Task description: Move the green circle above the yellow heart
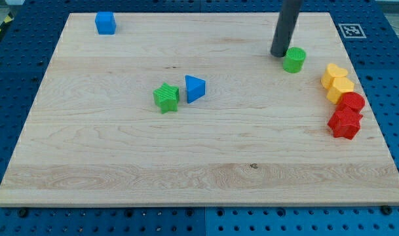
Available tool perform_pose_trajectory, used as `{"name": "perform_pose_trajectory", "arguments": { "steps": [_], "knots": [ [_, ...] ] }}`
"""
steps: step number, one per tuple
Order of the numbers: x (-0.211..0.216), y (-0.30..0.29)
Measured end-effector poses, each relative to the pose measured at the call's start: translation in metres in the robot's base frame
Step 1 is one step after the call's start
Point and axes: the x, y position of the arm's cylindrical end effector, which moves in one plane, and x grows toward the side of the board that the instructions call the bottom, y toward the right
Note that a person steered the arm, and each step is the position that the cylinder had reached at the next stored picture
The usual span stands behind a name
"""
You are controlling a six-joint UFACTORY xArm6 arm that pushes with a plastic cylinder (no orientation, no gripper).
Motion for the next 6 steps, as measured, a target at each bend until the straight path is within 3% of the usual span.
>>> {"name": "perform_pose_trajectory", "arguments": {
  "steps": [2,6],
  "knots": [
    [0.013,-0.036],
    [0.028,0.02]
  ]
}}
